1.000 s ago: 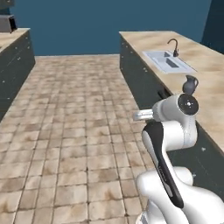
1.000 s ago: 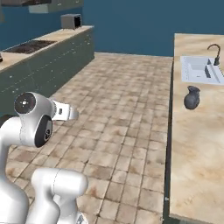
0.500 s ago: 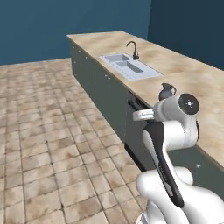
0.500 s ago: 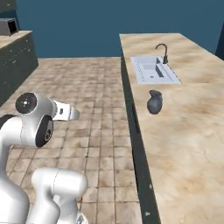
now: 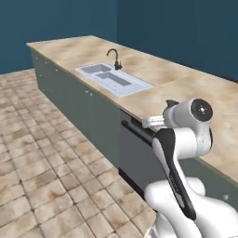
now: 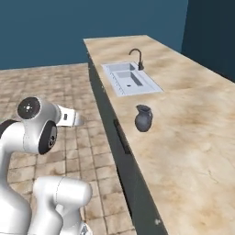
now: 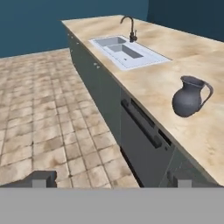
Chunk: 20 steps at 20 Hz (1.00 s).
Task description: Move the lemon wedge and potato from the top shelf to the second highest shelf to make space. Then, place the pitcher from the counter on the cleared top shelf.
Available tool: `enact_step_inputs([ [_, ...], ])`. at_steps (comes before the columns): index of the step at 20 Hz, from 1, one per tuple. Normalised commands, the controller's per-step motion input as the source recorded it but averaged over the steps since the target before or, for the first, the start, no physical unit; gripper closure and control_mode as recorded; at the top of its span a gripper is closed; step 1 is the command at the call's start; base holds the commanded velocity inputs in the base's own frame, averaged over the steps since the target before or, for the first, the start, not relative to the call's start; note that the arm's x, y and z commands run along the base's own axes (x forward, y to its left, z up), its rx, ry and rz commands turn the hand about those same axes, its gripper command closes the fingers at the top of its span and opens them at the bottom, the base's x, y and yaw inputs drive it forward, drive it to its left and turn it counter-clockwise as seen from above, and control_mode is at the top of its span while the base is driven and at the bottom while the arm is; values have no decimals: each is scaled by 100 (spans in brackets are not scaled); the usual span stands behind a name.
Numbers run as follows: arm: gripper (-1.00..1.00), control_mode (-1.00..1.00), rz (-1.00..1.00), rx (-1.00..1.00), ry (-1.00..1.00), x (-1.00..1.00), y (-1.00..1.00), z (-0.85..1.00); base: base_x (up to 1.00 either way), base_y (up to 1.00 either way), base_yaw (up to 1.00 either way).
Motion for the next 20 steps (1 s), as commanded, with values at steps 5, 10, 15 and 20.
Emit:
enact_step_inputs([
  [5, -100, 100, 0, 0, 0, 0, 0, 0, 65, 16, -26],
  [10, -100, 100, 0, 0, 0, 0, 0, 0, 60, 1, -15],
  [15, -100, -100, 0, 0, 0, 18, -6, -9, 16, 0, -1],
  [20, -100, -100, 2, 1, 0, 42, -47, -16, 0, 0, 0],
])
